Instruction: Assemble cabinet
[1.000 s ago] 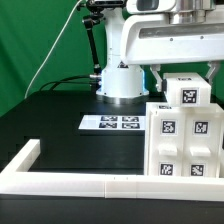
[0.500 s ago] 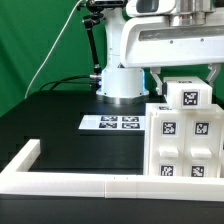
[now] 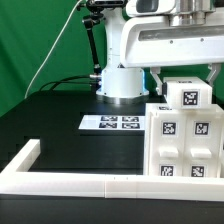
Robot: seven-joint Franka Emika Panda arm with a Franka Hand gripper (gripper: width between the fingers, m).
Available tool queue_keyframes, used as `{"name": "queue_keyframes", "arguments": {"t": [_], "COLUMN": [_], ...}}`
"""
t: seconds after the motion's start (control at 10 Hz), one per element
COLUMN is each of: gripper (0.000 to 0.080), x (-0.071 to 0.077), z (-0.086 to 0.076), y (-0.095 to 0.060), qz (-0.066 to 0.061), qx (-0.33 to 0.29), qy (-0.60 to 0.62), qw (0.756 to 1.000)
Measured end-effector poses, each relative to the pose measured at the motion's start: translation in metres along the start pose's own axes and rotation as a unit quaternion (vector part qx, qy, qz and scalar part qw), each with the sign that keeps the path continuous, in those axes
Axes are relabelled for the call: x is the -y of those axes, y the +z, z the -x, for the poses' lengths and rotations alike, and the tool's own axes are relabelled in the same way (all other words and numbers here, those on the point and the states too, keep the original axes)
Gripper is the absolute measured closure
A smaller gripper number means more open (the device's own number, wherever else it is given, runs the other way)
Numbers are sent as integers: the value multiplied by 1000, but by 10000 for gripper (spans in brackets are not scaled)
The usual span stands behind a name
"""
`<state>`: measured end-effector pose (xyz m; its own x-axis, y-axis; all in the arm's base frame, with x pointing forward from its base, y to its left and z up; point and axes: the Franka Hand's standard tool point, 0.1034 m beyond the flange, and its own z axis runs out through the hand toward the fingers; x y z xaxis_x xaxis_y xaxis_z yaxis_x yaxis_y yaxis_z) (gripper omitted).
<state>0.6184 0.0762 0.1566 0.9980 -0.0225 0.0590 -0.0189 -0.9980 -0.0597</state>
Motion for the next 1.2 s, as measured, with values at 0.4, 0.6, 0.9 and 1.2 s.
{"name": "queue_keyframes", "arguments": {"t": [0.4, 0.6, 0.9, 1.2], "gripper": [242, 242, 242, 242], "x": [2, 10, 13, 16], "z": [0, -1, -2, -3], "y": [0, 1, 1, 2], "qz": [-1, -5, -19, -26], "qx": [-2, -11, -10, -7], "qy": [102, 212, 326, 422], "qw": [995, 977, 945, 906]}}
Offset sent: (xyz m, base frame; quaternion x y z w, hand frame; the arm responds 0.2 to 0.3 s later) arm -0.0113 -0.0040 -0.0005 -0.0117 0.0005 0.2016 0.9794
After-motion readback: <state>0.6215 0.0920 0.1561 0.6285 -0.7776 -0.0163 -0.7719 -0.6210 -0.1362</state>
